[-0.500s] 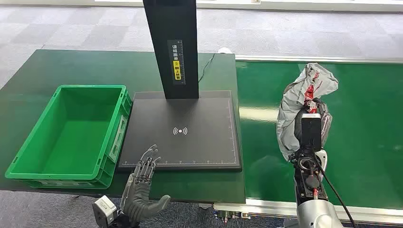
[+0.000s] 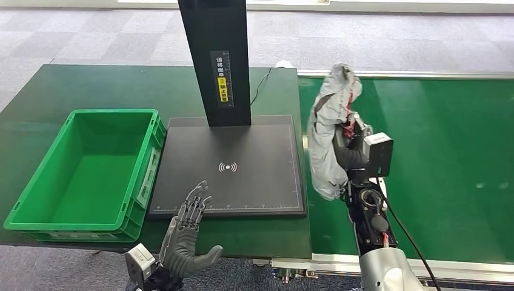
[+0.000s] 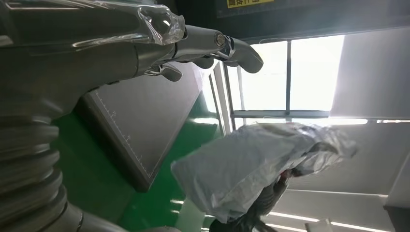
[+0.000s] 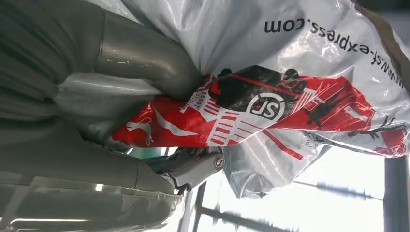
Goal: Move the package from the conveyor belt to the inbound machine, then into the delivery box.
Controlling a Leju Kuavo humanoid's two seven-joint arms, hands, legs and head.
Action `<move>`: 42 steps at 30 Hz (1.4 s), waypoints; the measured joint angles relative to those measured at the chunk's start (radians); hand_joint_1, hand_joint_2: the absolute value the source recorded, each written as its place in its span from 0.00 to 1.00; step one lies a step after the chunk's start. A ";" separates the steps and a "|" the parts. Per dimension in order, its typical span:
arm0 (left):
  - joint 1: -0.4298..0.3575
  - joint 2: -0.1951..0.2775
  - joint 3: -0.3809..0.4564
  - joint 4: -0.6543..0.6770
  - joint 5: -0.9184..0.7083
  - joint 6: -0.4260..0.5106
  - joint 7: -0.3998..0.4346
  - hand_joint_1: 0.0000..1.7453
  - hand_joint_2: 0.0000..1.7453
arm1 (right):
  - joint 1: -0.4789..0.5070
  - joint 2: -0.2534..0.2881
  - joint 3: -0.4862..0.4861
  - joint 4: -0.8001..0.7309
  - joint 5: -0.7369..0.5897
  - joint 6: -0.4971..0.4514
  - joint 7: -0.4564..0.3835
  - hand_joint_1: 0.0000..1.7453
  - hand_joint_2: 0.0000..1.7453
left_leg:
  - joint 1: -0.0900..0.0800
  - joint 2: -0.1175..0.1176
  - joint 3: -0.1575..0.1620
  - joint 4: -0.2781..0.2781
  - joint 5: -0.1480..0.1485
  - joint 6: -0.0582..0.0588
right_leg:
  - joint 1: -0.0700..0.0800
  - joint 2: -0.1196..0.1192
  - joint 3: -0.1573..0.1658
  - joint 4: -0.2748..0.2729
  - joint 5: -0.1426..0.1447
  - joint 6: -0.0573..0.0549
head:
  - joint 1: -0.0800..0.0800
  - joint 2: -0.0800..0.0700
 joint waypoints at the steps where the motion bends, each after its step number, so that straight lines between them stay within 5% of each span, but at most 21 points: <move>1: -0.006 0.000 -0.003 0.006 -0.002 0.000 0.000 0.00 1.00 | -0.016 0.016 0.017 0.014 -0.006 0.026 0.000 1.00 1.00 | 0.000 -0.001 0.000 0.000 0.001 -0.001 | 0.000 0.000 0.000 0.000 0.000 0.000 | 0.000 0.000; 13: -0.041 0.000 -0.040 0.057 -0.012 -0.002 0.000 0.00 1.00 | -0.217 0.145 0.137 0.180 -0.024 0.149 0.072 1.00 1.00 | 0.000 0.000 -0.003 0.000 0.001 -0.002 | 0.000 -0.001 -0.003 0.001 0.001 -0.001 | 0.000 0.000; 26: -0.007 0.001 -0.038 0.026 -0.022 0.019 0.030 0.00 1.00 | -0.269 0.181 0.299 0.345 0.225 0.002 0.452 1.00 1.00 | 0.000 -0.001 -0.003 0.000 0.002 -0.002 | 0.000 -0.001 -0.003 0.001 0.001 -0.001 | 0.000 0.000; 29: -0.002 0.001 -0.038 0.015 -0.023 0.020 0.039 0.00 1.00 | -0.271 0.182 0.329 0.363 0.256 -0.018 0.492 0.69 1.00 | 0.000 -0.001 -0.003 0.000 0.001 -0.002 | 0.000 -0.001 -0.003 0.001 0.001 -0.001 | 0.000 0.000; 30: 0.000 0.001 -0.038 0.012 -0.023 0.020 0.042 0.00 1.00 | -0.272 0.182 0.338 0.368 0.268 -0.027 0.506 0.43 1.00 | 0.000 -0.001 -0.003 0.000 0.001 -0.002 | 0.000 -0.001 -0.003 0.001 0.001 -0.001 | 0.000 0.000; 33: 0.005 0.001 -0.038 0.006 -0.023 0.020 0.046 0.00 1.00 | -0.273 0.182 0.358 0.379 0.293 -0.045 0.534 0.00 1.00 | 0.000 -0.001 -0.003 0.000 0.001 -0.002 | 0.000 -0.001 -0.003 0.001 0.001 -0.001 | 0.000 0.000; 42: 0.008 0.001 -0.039 0.002 -0.021 0.020 0.050 0.00 1.00 | -0.273 0.181 0.371 0.391 0.299 -0.086 0.517 0.00 1.00 | 0.000 -0.001 -0.003 0.000 0.002 -0.002 | 0.000 -0.001 -0.003 0.001 0.001 -0.001 | 0.000 0.000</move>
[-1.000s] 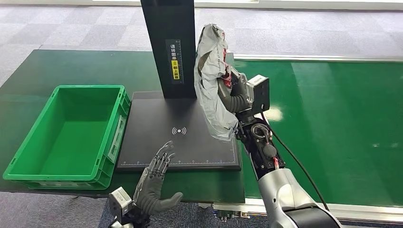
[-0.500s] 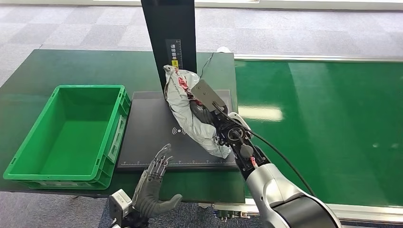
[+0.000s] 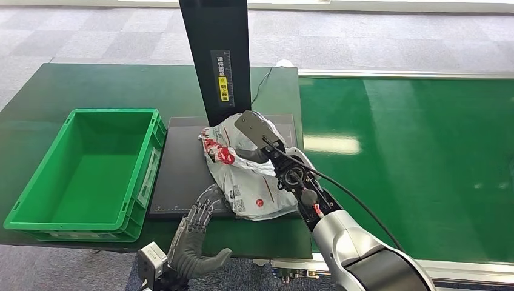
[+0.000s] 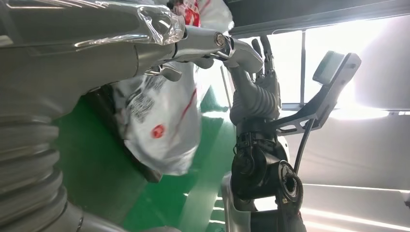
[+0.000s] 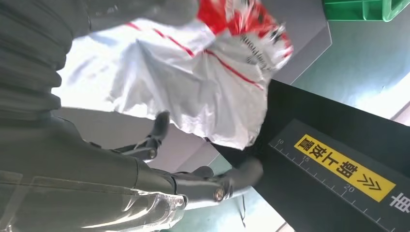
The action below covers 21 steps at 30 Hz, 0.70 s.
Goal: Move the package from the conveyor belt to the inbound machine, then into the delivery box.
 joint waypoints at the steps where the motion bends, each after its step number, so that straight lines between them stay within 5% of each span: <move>1: 0.000 0.000 0.000 0.000 0.000 0.000 0.000 0.00 1.00 | 0.000 0.000 0.000 0.001 0.000 -0.002 -0.003 0.00 1.00 | 0.000 0.000 0.000 0.000 0.000 0.000 | 0.000 0.000 0.000 0.000 0.000 0.000 | 0.000 0.000; 8: -0.002 0.000 0.000 0.000 0.008 0.000 0.000 0.00 1.00 | 0.006 0.000 -0.039 -0.017 -0.098 -0.013 -0.234 0.00 1.00 | 0.000 0.000 0.000 0.000 0.000 0.000 | 0.000 0.000 0.000 0.000 0.000 0.000 | 0.000 0.000; 21: -0.003 0.000 0.000 0.000 0.009 0.001 -0.002 0.00 1.00 | 0.014 -0.001 -0.080 -0.034 -0.136 -0.005 -0.295 0.00 1.00 | 0.000 0.000 0.000 0.000 0.000 0.000 | 0.000 0.000 0.000 0.000 0.000 0.000 | 0.000 0.000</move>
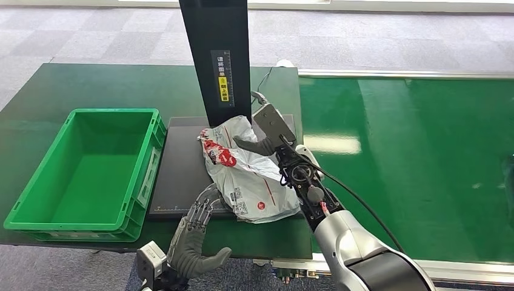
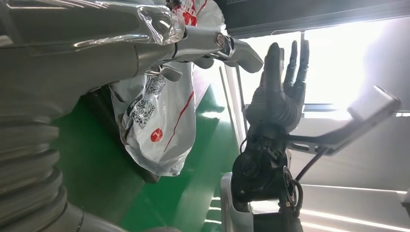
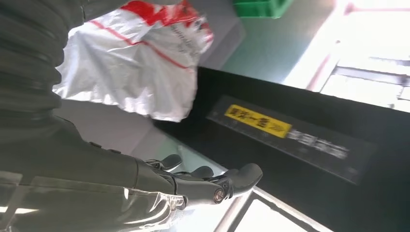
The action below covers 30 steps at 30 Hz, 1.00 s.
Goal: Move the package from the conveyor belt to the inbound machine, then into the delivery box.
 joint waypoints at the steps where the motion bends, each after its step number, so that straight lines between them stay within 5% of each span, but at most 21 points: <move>1: 0.000 0.000 0.000 0.000 0.000 0.002 -0.003 0.00 1.00 | 0.003 0.000 -0.008 -0.006 -0.024 0.005 -0.038 0.00 1.00 | 0.000 0.000 0.000 0.000 0.000 0.000 | 0.000 0.000 0.000 0.000 0.000 0.000 | 0.000 0.000; 5: 0.001 0.000 0.000 0.001 0.006 0.015 -0.017 0.00 1.00 | 0.045 0.005 -0.072 -0.097 -0.166 0.011 -0.197 0.00 1.00 | 0.000 0.000 0.000 0.000 0.000 0.000 | 0.000 0.000 0.000 0.000 0.000 0.000 | 0.000 0.000; 12: -0.015 0.004 -0.002 0.022 -0.102 0.113 0.027 0.00 1.00 | 0.357 0.045 -0.117 -0.551 -0.379 0.021 -0.224 0.00 1.00 | 0.000 -0.003 0.000 0.000 -0.001 -0.001 | 0.000 -0.003 -0.002 -0.001 -0.002 0.000 | -0.002 0.000; 15: -0.174 -0.014 -0.029 0.228 -0.268 0.204 0.103 0.00 1.00 | 0.496 0.045 -0.115 -0.720 -0.432 -0.005 -0.225 0.00 1.00 | -0.001 -0.011 -0.003 0.000 0.001 0.000 | 0.000 -0.011 -0.001 -0.001 -0.002 0.000 | 0.000 0.000; 19: -0.368 -0.053 -0.074 0.574 -0.340 0.261 0.103 0.00 1.00 | 0.624 0.044 -0.127 -0.873 -0.443 -0.017 -0.225 0.00 1.00 | -0.001 -0.005 -0.002 0.000 0.002 0.000 | -0.001 -0.006 0.000 -0.001 0.002 0.000 | 0.000 0.000; 24: -0.480 -0.075 -0.104 0.792 -0.349 0.286 0.083 0.00 1.00 | 0.701 0.047 -0.144 -0.967 -0.441 -0.017 -0.225 0.00 1.00 | -0.001 -0.005 -0.001 0.000 0.002 0.000 | -0.001 -0.005 0.001 -0.001 0.002 0.001 | -0.001 0.000; 30: -0.538 -0.093 -0.119 0.888 -0.358 0.268 0.090 0.00 1.00 | 0.725 0.047 -0.154 -1.010 -0.449 -0.040 -0.225 0.00 1.00 | -0.001 -0.006 0.001 0.000 0.002 0.000 | -0.001 -0.006 0.004 -0.001 0.002 0.001 | -0.001 0.000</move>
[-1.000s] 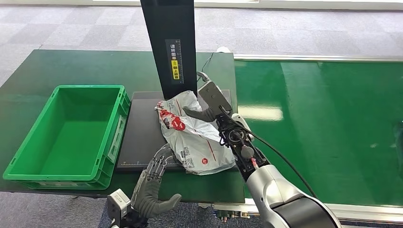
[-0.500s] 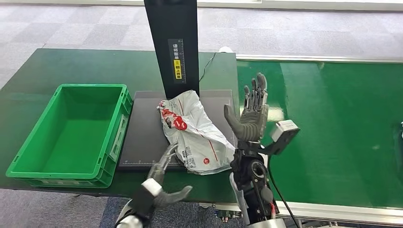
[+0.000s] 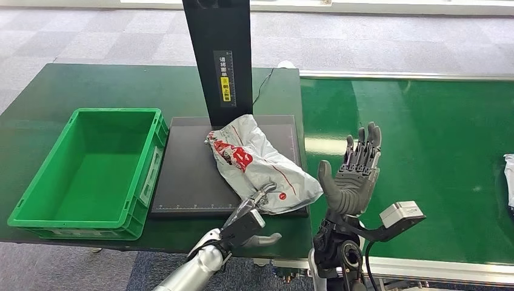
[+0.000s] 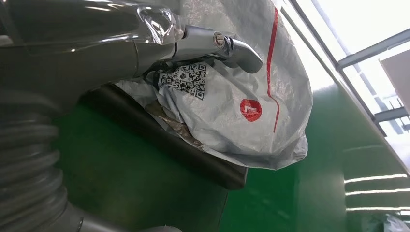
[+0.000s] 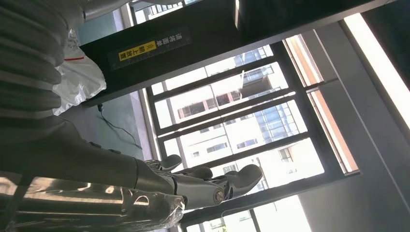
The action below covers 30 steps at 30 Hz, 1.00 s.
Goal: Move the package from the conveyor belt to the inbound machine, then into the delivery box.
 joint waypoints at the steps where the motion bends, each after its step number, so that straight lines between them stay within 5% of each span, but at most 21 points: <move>1: 0.000 0.000 0.000 0.000 0.000 0.000 0.000 0.00 1.00 | 0.000 0.000 0.000 0.000 0.000 0.000 0.000 0.00 1.00 | 0.000 0.000 0.000 0.000 0.000 0.000 | 0.000 0.000 0.000 0.000 0.000 0.000 | 0.000 0.000; 4: -0.009 -0.005 -0.008 0.014 0.007 -0.013 0.009 0.00 1.00 | 0.007 0.000 -0.006 -0.009 -0.005 -0.001 0.000 0.00 1.00 | 0.000 -0.001 0.001 0.000 0.000 0.000 | 0.000 -0.001 0.002 0.000 0.000 0.000 | 0.000 0.000; 9: -0.064 -0.024 -0.174 0.094 0.143 -0.090 0.093 0.00 1.00 | 0.075 0.000 -0.070 -0.065 -0.056 0.036 0.000 0.00 1.00 | -0.001 -0.011 0.011 0.000 -0.002 0.002 | -0.002 -0.009 0.016 -0.001 -0.005 0.005 | 0.000 0.000; 18: -0.102 -0.035 -0.304 0.147 0.250 -0.100 0.130 0.00 1.00 | 0.114 0.000 -0.098 -0.092 -0.074 0.053 0.000 0.00 1.00 | -0.001 -0.011 0.019 0.000 -0.005 0.004 | -0.003 -0.010 0.026 -0.002 -0.008 0.006 | 0.000 0.000; 23: -0.109 -0.032 -0.293 0.169 0.325 -0.055 0.058 0.00 1.00 | 0.125 0.000 -0.112 -0.092 -0.069 0.062 0.000 0.00 1.00 | -0.002 -0.007 0.019 0.000 -0.005 0.004 | -0.002 -0.007 0.024 -0.002 -0.007 0.005 | 0.000 0.000; 30: -0.134 0.001 -0.163 0.168 0.405 0.025 -0.026 0.00 1.00 | 0.147 0.000 -0.131 -0.092 -0.055 0.063 0.000 0.00 1.00 | 0.000 0.001 0.015 0.000 -0.003 0.003 | 0.000 0.000 0.015 -0.001 -0.003 0.001 | 0.000 0.000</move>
